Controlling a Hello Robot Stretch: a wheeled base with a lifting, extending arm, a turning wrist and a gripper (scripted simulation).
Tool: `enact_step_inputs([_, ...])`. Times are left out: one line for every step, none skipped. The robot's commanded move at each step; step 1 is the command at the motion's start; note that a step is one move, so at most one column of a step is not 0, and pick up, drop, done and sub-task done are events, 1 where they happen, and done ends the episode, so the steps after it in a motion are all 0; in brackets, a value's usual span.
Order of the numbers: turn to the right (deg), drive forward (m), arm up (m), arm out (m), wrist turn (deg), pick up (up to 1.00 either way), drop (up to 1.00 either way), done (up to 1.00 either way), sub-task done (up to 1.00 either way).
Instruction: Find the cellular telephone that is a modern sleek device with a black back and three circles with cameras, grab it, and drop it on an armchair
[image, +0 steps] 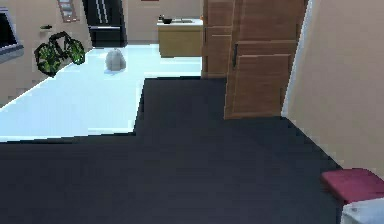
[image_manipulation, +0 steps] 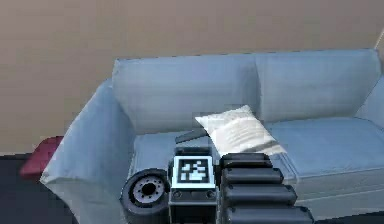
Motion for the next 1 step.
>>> enact_step_inputs([0.0, 1.0, 0.0, 0.0, 0.0, 0.0, 0.0, 0.0, 0.0])
